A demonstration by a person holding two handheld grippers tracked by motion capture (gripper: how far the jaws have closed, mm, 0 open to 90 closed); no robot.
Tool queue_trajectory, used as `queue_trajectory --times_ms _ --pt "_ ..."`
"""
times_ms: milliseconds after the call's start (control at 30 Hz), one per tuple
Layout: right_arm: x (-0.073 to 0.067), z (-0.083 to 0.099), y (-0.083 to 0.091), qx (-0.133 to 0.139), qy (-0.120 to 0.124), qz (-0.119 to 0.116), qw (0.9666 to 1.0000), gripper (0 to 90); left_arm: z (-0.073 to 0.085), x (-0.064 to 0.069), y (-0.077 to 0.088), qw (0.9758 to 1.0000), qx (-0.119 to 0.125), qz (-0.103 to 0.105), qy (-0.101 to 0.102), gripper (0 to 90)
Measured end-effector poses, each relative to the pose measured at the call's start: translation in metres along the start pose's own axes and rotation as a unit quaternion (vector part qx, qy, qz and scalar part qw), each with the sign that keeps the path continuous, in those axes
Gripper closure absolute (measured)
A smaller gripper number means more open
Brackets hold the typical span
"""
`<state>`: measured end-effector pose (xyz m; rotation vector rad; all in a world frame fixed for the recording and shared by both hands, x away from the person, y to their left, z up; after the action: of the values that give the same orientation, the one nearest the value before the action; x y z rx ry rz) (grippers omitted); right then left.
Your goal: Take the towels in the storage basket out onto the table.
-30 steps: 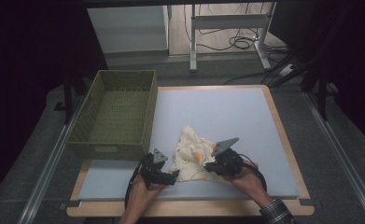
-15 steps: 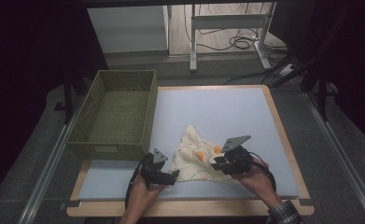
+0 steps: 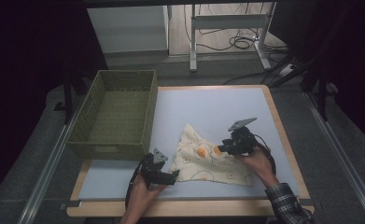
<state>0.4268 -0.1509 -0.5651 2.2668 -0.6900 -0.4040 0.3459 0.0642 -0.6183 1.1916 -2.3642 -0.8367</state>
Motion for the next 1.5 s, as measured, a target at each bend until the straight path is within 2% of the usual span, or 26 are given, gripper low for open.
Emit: queue_trajectory --times_ms 100,167,200,233,267,300,333,400,467,500,600,633,733,767,833,900,933,1000,1033,1067,1100,1133,1233,1333,1433,1500 --pt "-0.009 0.007 -0.012 -0.010 0.004 -0.011 0.9999 56.9 0.000 0.000 0.000 1.0000 0.000 0.000 0.000 8.6" --pt "-0.010 0.010 -0.016 -0.019 0.010 -0.006 0.9998 56.8 0.000 0.000 0.000 1.0000 0.000 0.000 0.000 8.6" --pt "-0.011 0.017 -0.024 -0.041 0.031 0.015 0.9986 60.6 0.000 0.000 0.000 1.0000 0.000 0.000 0.000 8.6" --pt "-0.012 0.016 -0.025 -0.036 0.043 0.025 0.9981 67.5 0.000 0.000 0.000 1.0000 0.000 0.000 0.000 8.7" --pt "-0.015 0.016 -0.026 -0.035 0.054 0.026 0.9976 78.8 0.000 0.000 0.000 1.0000 0.000 -0.001 0.000 8.7" --pt "-0.015 0.016 -0.026 -0.035 0.054 0.026 0.9976 78.8 0.000 0.000 0.000 1.0000 0.000 -0.001 0.000 8.7" --pt "-0.018 0.016 -0.026 -0.040 0.059 0.017 0.9973 89.4 0.000 0.000 0.000 1.0000 0.000 0.000 0.000 8.7" --pt "-0.018 0.016 -0.026 -0.043 0.064 0.022 0.9968 89.7 0.000 0.000 0.000 1.0000 0.000 0.000 0.000 8.7" --pt "-0.006 0.008 -0.016 -0.035 0.073 0.058 0.9950 89.8 0.000 0.000 0.000 1.0000 0.000 0.000 0.000 8.7" --pt "-0.006 0.008 -0.016 -0.035 0.073 0.058 0.9950 89.8 0.000 0.000 0.000 1.0000 0.001 0.000 0.001 8.7" --pt "0.015 -0.013 0.009 0.003 0.062 0.088 0.9942 89.8 0.000 0.000 0.000 1.0000 -0.001 0.000 0.000 8.6" --pt "0.015 -0.013 0.009 0.003 0.062 0.088 0.9942 89.8 0.000 0.000 0.000 1.0000 -0.001 0.000 0.000 8.6" --pt "0.040 -0.031 0.028 0.019 0.056 0.115 0.9916 89.7 0.000 0.000 0.000 1.0000 -0.001 0.000 0.000 8.6" --pt "0.040 -0.031 0.028 0.019 0.056 0.115 0.9916 89.7 0.000 0.000 0.000 1.0000 -0.001 0.000 0.000 8.6" --pt "0.057 -0.040 0.036 0.023 0.051 0.132 0.9897 89.7 0.000 0.000 0.000 1.0000 -0.001 0.000 0.000 8.6" --pt "0.063 -0.040 0.037 0.025 0.045 0.136 0.9894 89.6 0.000 0.000 0.000 1.0000 -0.001 0.000 0.000 8.6" --pt "0.072 -0.035 0.033 0.017 0.028 0.138 0.9899 89.2 0.000 0.000 0.000 1.0000 -0.001 0.000 0.000 8.6" --pt "0.075 -0.030 0.029 0.010 0.020 0.134 0.9908 88.7 0.000 0.000 0.000 1.0000 -0.001 0.001 0.000 8.6" --pt "0.077 -0.023 0.025 0.002 0.009 0.122 0.9925 84.3 0.000 0.000 0.000 1.0000 -0.002 0.000 0.000 8.6" --pt "0.079 -0.017 0.025 0.003 0.006 0.126 0.9920 77.9 0.000 0.000 0.000 1.0000 -0.002 0.000 0.001 8.5" --pt "0.079 -0.017 0.025 0.003 0.006 0.126 0.9920 77.9 -0.001 0.000 0.000 1.0000 -0.003 -0.001 0.002 8.5" --pt "0.081 -0.015 0.031 0.015 0.001 0.128 0.9916 73.4 -0.002 0.001 0.000 1.0000 -0.004 0.000 0.004 9.8" --pt "0.084 -0.014 0.037 0.020 -0.002 0.134 0.9908 70.8 -0.009 0.003 -0.002 0.9998 -0.004 0.011 0.014 15.9" --pt "0.089 -0.015 0.044 0.029 -0.011 0.133 0.9907 67.5 -0.025 0.005 -0.007 0.9998 -0.002 0.016 0.015 18.9" --pt "0.089 -0.016 0.046 0.038 -0.020 0.119 0.9920 65.8 -0.044 0.006 -0.015 0.9996 -0.002 0.023 0.014 24.8" --pt "0.088 -0.017 0.045 0.039 -0.022 0.113 0.9926 65.0 -0.063 0.004 -0.020 0.9998 0.000 0.020 0.010 27.5"
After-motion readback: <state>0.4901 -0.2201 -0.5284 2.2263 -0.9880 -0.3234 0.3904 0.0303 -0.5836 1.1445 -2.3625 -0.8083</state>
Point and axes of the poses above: each handheld gripper's, and its own axes: y roughly backward along the jaws, z roughly out of its underside, x roughly to its right, the point moved 10 cm from there along -y, roughly forward along the jaws, and after that the axes turned 4 degrees about x, right-handed, at the moved point
